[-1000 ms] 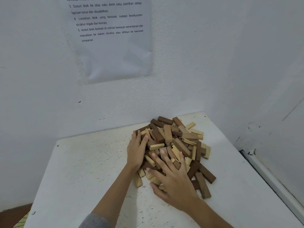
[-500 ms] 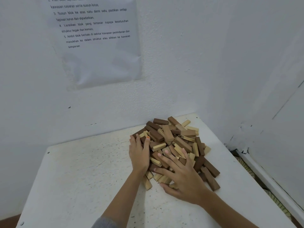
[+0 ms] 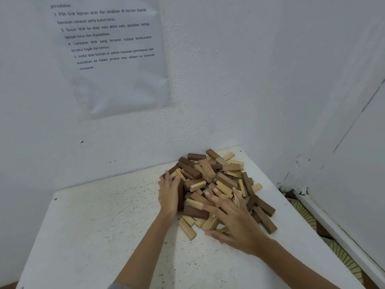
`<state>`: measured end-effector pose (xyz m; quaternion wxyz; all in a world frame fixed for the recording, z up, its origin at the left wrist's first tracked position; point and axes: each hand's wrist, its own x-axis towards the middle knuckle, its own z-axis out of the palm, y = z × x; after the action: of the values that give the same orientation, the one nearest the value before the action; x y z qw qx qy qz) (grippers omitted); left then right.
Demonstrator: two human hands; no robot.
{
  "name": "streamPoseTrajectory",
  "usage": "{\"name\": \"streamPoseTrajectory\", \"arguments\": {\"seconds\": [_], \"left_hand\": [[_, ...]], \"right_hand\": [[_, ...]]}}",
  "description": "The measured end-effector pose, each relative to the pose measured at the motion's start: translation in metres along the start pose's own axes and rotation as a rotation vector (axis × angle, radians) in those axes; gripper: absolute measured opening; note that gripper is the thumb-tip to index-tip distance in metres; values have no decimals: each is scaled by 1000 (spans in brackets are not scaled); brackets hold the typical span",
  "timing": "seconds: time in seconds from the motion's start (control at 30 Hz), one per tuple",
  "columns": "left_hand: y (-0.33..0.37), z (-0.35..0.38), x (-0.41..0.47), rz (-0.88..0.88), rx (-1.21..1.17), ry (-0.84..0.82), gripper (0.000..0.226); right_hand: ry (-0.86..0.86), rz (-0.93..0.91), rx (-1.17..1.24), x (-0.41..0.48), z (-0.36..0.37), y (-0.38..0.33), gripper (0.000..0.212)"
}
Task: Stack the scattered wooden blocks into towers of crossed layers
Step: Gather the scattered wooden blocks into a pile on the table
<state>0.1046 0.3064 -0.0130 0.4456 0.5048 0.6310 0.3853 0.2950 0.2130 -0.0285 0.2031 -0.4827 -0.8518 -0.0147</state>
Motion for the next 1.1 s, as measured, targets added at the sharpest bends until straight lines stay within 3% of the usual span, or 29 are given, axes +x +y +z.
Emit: {"name": "streamPoseTrajectory", "arguments": {"seconds": [0.07,0.13,0.3,0.43,0.6,1.1], "left_hand": [[-5,-17,-6,-6,-92,-95,110],[-15,-30,-15,32,-36,-191,121],[-37,-42,-32,288,536,-379,155],[-36,-33,-44,352,610,-361,157],[-33,-22,-48,329,623,-290,157],[-32,3,-41,322,611,-135,156]], "right_hand": [[59,79,56,-7,-5,-1,60],[101,158,65,-15,-8,-2,67],[75,414,119,-33,-4,-7,98],[35,586,139,-45,-3,-11,114],[-48,672,71,-48,-5,-10,117],[-248,556,72,-34,-7,8,120]]}}
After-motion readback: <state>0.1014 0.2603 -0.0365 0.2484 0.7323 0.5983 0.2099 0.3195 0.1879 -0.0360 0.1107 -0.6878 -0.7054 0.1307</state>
